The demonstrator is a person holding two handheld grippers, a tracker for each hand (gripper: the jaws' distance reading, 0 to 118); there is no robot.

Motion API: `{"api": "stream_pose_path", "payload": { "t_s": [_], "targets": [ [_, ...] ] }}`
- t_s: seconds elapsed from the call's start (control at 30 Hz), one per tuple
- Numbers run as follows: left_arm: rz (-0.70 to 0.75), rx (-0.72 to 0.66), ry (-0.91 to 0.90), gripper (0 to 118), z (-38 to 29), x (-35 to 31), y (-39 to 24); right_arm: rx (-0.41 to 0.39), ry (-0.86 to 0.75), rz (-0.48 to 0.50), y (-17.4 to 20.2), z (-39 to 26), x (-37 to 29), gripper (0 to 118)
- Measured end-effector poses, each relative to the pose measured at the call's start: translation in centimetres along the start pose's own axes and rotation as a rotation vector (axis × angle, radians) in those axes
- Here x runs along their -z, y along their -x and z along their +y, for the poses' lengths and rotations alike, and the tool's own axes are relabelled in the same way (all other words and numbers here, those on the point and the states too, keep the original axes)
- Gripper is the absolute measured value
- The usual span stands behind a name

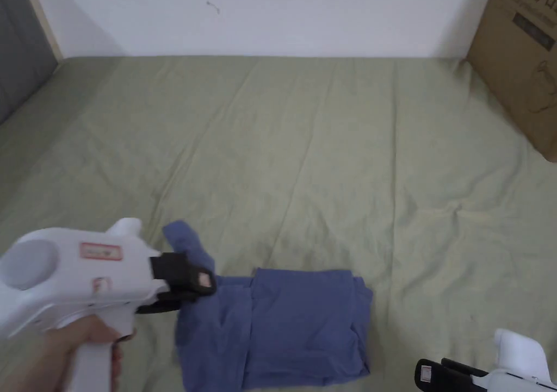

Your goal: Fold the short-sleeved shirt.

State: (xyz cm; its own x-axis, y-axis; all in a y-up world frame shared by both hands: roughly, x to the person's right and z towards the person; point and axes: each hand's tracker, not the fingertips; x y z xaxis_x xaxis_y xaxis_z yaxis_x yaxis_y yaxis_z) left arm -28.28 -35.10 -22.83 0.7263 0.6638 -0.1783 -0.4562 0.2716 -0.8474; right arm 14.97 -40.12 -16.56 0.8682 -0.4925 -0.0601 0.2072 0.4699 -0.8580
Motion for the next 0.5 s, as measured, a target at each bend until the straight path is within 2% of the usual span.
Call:
{"api": "stream_pose_path", "payload": {
  "t_s": [0.07,0.17,0.27,0.3,0.37,0.4,0.43,0.5],
  "targets": [
    [-0.007,0.091,0.051,4,-0.2,3.5,-2.5,0.031,-0.009,-0.008,-1.0,-0.2,-0.4,0],
    [0.008,0.097,0.146,6,-0.9,8.8,-5.4,0.073,-0.023,-0.029,-2.4,-0.6,-1.1,0],
    [-0.034,0.107,0.214,27,-1.8,13.3,-6.2,0.111,-0.036,-0.048,-3.7,-1.0,-1.9,0],
    [-0.057,0.127,0.242,27,-2.3,14.1,-6.5,0.12,-0.034,-0.055,-4.1,-1.1,-2.1,0],
    [-0.124,0.149,0.311,67,-3.2,15.2,-7.2,0.132,-0.04,-0.074,-4.8,-1.4,-2.6,0],
    [-0.124,0.155,0.334,94,-3.3,15.2,-7.2,0.142,-0.039,-0.086,-5.1,-1.5,-2.8,0],
    [-0.112,0.155,0.318,106,-3.2,14.8,-7.1,0.151,-0.038,-0.094,-5.4,-1.5,-3.0,0],
    [-0.1,0.17,0.268,108,-3.0,13.7,-6.9,0.164,-0.048,-0.102,-6.1,-1.7,-3.3,0]
  ]
}}
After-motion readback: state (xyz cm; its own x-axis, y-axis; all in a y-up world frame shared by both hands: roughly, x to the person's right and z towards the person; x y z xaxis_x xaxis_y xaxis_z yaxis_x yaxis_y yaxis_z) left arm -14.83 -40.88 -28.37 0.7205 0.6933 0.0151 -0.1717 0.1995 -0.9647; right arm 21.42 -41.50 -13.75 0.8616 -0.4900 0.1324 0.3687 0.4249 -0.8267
